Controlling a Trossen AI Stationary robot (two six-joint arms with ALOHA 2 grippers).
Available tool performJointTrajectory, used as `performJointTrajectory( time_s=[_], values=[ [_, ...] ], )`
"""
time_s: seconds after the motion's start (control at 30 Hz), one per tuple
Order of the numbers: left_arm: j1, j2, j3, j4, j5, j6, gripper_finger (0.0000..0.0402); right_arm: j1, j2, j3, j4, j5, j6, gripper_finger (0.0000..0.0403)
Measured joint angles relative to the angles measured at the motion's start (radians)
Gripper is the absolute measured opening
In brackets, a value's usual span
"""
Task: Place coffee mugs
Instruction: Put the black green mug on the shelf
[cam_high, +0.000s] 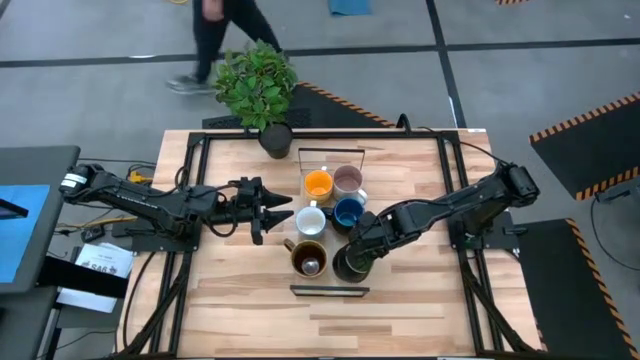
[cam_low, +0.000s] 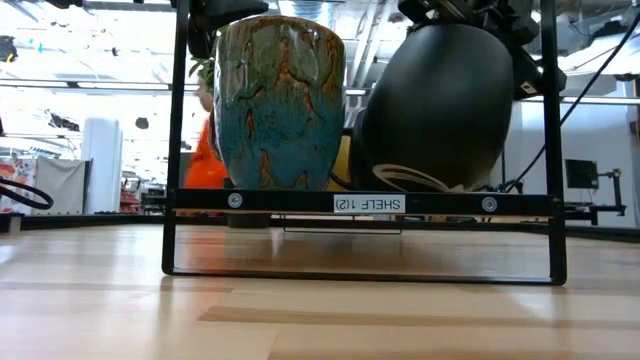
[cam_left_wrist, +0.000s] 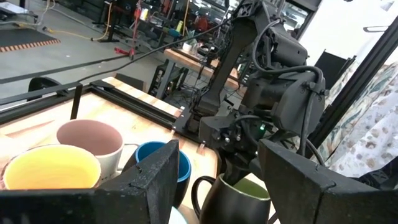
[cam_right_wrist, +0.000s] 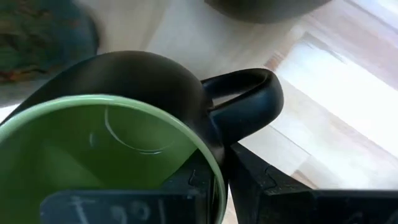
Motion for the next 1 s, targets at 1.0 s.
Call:
performJointTrajectory(
  time_s=[1.0],
  values=[
    [0.000, 0.000, 0.000, 0.002, -0.001, -0.003, 0.0203, -0.018, -0.022, -0.001, 0.047, -0.009, -0.029, 0.0213]
  ],
)
